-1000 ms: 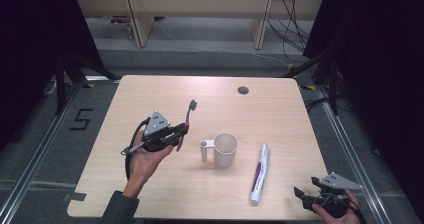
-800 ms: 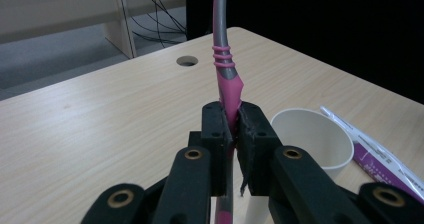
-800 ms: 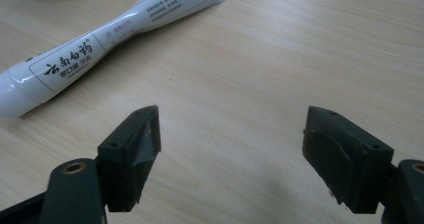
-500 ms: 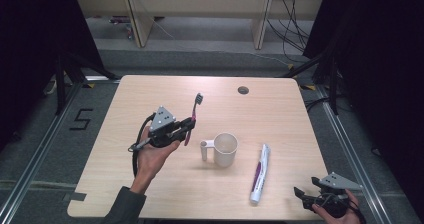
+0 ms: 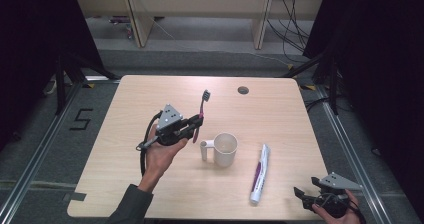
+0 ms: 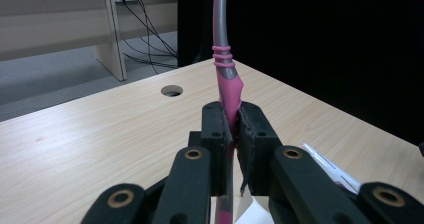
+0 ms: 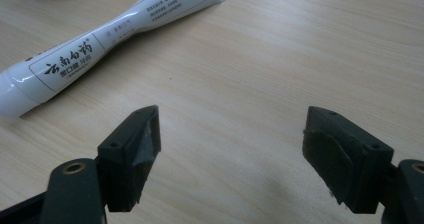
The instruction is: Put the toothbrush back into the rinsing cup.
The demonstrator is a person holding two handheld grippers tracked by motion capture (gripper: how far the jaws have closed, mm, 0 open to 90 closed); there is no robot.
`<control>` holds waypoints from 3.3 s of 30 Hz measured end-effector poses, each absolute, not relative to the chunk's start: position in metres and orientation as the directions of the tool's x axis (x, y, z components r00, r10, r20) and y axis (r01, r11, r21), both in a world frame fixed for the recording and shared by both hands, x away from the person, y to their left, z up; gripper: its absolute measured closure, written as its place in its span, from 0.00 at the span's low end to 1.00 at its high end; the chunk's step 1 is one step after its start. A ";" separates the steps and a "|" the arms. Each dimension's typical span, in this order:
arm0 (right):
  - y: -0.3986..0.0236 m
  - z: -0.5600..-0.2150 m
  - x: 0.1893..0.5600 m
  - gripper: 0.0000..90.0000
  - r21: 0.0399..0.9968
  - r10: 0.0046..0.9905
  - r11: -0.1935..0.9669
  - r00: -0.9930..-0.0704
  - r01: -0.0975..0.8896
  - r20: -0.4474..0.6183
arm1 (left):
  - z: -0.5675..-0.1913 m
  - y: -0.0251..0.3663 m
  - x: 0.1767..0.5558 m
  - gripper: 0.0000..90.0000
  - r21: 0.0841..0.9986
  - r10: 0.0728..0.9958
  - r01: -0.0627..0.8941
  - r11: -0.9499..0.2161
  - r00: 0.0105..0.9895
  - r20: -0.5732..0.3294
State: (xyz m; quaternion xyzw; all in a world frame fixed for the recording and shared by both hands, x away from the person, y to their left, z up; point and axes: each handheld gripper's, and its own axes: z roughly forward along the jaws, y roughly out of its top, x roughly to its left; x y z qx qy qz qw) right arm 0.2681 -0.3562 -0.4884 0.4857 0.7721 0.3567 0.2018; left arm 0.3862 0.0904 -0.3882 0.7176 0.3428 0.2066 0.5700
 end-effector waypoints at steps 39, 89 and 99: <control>-0.356 -0.489 0.268 0.27 0.746 0.893 0.274 -0.449 0.607 0.038 | -0.424 0.075 0.388 0.91 0.958 0.702 0.276 -0.074 0.696 -0.147; -0.354 -0.489 0.266 0.27 0.734 0.897 0.256 -0.438 0.628 0.062 | -0.454 0.082 0.377 0.90 0.925 0.695 0.334 -0.182 0.709 -0.119; -0.354 -0.489 0.267 0.27 0.735 0.897 0.263 -0.438 0.625 0.052 | -0.454 0.084 0.374 0.63 0.924 0.708 0.344 -0.169 0.694 -0.129</control>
